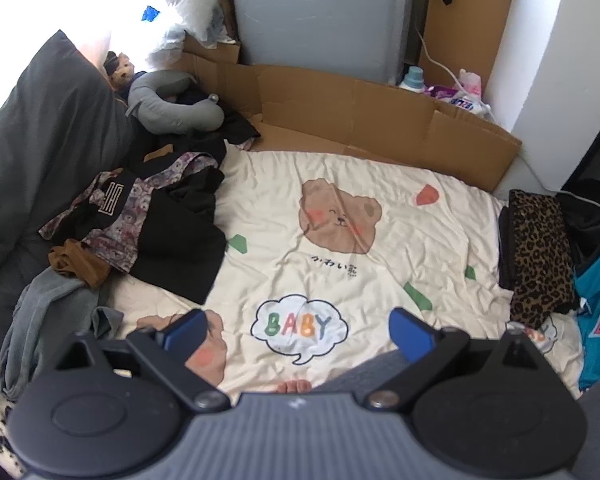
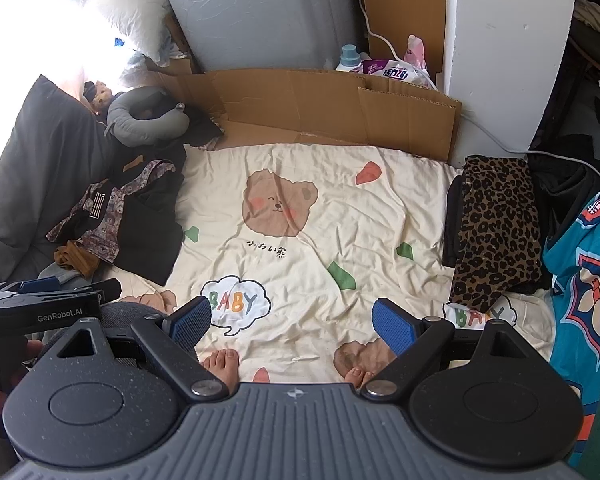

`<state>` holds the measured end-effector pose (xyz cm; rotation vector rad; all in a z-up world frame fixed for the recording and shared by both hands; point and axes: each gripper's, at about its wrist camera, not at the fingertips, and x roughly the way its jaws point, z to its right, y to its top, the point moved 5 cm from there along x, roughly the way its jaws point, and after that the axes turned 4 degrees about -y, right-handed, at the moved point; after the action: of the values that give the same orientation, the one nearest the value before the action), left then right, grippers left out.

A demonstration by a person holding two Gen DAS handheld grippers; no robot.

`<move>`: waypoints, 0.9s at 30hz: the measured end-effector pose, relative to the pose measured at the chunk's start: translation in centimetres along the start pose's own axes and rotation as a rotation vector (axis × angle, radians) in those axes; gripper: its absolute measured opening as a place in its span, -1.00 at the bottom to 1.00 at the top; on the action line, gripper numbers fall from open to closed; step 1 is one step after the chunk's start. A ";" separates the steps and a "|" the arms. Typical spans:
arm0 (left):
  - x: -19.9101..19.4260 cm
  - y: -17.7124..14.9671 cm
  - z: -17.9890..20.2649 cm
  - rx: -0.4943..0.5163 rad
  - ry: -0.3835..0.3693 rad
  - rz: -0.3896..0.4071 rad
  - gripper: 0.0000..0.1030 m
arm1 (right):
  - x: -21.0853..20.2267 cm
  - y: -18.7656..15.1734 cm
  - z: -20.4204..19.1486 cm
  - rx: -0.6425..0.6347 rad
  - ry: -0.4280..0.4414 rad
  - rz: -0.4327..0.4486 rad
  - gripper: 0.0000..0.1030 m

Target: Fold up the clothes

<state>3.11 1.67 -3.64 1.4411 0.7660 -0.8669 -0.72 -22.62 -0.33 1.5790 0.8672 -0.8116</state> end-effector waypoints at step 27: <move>0.6 -0.4 -0.1 -0.035 -0.015 -0.037 0.94 | -0.1 0.2 0.4 0.028 0.004 -0.014 0.79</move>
<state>3.11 1.82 -4.37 1.3920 0.7945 -0.8875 -0.64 -23.01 -0.21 1.6005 0.8738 -0.8341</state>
